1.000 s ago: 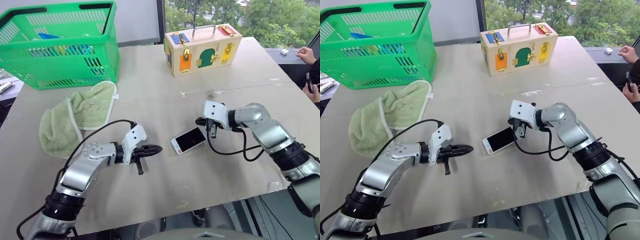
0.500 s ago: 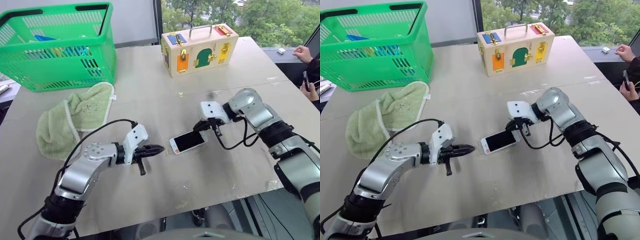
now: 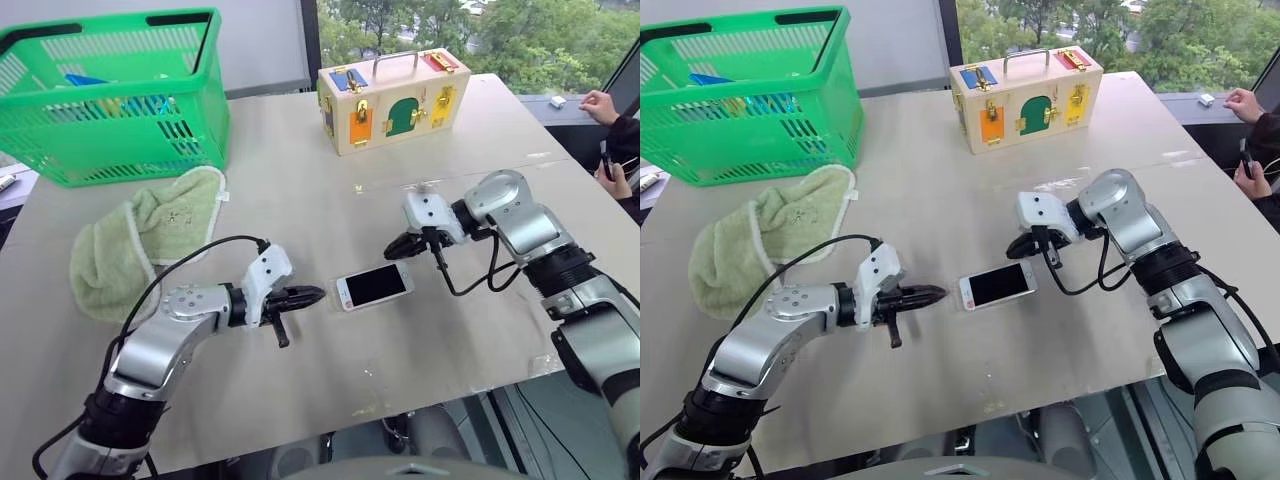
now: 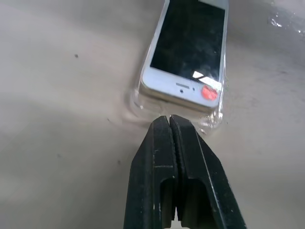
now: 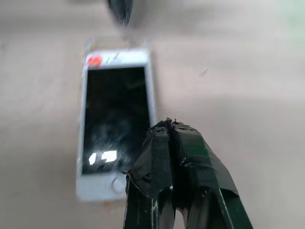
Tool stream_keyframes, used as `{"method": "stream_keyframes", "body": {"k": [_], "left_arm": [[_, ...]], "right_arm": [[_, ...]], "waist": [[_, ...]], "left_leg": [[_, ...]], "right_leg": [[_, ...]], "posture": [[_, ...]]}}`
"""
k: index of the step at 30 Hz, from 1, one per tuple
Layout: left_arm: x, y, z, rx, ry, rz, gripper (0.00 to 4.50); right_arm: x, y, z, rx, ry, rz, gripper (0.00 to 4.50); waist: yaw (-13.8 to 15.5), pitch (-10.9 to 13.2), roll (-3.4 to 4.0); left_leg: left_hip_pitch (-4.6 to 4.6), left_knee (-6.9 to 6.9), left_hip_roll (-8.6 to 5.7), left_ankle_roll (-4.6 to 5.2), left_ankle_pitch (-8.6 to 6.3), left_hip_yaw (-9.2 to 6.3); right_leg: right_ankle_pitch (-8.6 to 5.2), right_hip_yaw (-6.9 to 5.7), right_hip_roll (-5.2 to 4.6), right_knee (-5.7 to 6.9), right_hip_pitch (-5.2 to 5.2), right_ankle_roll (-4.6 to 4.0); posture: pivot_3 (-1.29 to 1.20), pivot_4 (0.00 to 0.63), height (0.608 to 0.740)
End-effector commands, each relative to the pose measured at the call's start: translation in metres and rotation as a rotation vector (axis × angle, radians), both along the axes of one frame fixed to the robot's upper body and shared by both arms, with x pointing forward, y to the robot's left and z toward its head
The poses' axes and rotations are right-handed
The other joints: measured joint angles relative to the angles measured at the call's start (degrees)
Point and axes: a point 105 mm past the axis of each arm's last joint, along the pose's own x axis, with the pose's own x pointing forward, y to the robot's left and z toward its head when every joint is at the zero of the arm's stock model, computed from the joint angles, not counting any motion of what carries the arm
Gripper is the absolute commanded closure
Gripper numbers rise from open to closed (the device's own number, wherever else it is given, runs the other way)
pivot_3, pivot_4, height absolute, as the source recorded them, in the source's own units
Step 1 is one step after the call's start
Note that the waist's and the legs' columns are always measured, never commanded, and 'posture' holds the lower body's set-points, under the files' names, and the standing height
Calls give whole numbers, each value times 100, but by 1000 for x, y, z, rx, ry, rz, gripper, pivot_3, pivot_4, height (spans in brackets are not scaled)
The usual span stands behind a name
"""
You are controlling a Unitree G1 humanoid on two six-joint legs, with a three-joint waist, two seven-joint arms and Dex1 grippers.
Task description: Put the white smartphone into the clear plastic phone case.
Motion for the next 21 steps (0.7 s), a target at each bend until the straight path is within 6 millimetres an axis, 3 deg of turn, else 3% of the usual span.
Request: {"method": "stream_keyframes", "body": {"k": [1, 7, 14, 17, 21], "left_arm": [[2, 7, 9, -41, -20, 32, 4479], [-1, 24, 3, -55, -2, 90, 4479], [1, 33, -11, -31, 7, 89, 4479], [1, 31, -18, -33, 5, 77, 4479], [-3, 31, -32, -32, 10, 61, 4479]], "right_arm": [[-12, 17, 0, 68, -5, -20, 4500], [-38, 37, -29, 89, 82, -69, 4500], [-39, 28, -82, -141, 59, -134, 4500], [-43, 30, -85, -124, 89, -147, 4500], [-40, 36, -62, 7, 71, -181, 4500]], "waist": [[-2, 0, 0], [-1, 1, 1], [0, -5, -4], [0, -14, -10], [12, -20, -12]], "left_leg": [[0, 0, 1, 0, 0, 0], [0, -8, 2, 0, 0, 3], [14, -3, -3, -7, 4, 5], [18, -4, -1, -7, 4, 4], [22, -4, -1, -7, 4, 5]], "right_leg": [[1, 1, 1, 0, -1, -2], [2, 4, 1, -2, -4, -6], [-18, 22, 4, 1, 2, -14], [-17, 24, 9, 2, 4, -14], [-17, 24, 9, 2, 9, -15]], "posture": [[0, 150, 740], [0, 150, 740], [0, 150, 740], [0, 150, 740], [0, 150, 740]]}}
